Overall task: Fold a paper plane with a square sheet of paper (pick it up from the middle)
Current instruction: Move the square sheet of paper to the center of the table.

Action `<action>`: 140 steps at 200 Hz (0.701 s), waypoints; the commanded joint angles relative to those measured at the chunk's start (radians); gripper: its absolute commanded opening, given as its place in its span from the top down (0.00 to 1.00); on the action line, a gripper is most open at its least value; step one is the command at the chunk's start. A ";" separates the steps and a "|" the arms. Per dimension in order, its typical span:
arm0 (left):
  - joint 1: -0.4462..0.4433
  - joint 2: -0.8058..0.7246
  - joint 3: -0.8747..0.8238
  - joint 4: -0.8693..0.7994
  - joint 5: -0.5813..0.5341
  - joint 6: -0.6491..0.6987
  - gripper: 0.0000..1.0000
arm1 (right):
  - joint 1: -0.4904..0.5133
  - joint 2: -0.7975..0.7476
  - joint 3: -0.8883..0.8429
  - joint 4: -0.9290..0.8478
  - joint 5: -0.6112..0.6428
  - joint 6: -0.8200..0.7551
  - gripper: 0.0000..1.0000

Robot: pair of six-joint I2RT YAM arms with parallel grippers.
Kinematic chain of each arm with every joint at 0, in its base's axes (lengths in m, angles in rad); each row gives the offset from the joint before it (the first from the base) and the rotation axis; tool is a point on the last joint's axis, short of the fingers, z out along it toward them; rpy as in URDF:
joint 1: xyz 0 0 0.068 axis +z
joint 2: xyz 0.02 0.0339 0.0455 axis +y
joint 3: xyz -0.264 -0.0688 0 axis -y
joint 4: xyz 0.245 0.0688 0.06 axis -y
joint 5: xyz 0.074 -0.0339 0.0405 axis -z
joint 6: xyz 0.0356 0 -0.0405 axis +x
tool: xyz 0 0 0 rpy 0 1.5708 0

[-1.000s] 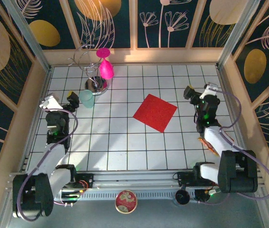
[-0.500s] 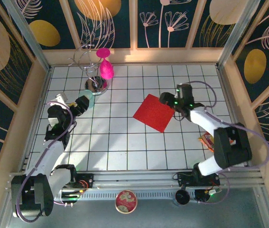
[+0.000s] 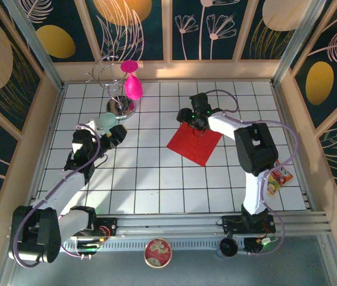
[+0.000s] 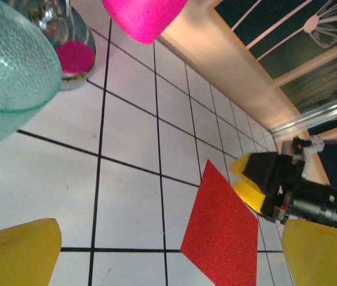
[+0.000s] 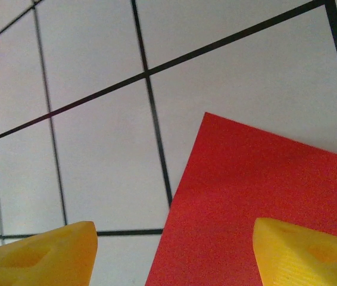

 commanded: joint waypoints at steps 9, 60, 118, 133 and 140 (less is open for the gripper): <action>-0.019 0.023 0.026 -0.006 0.029 -0.019 0.06 | 0.013 0.070 0.076 -0.096 0.025 -0.004 0.33; -0.034 0.067 0.030 0.007 0.040 -0.024 0.07 | 0.056 0.102 0.045 -0.117 -0.002 -0.050 0.33; -0.044 0.092 0.032 0.010 0.040 -0.033 0.09 | 0.202 0.022 -0.125 -0.128 -0.028 -0.034 0.34; -0.046 0.096 0.029 0.013 0.038 -0.038 0.09 | 0.260 -0.020 -0.178 -0.096 -0.033 0.014 0.34; -0.048 0.097 0.029 0.016 0.037 -0.041 0.09 | 0.283 -0.034 -0.198 -0.080 -0.039 0.039 0.35</action>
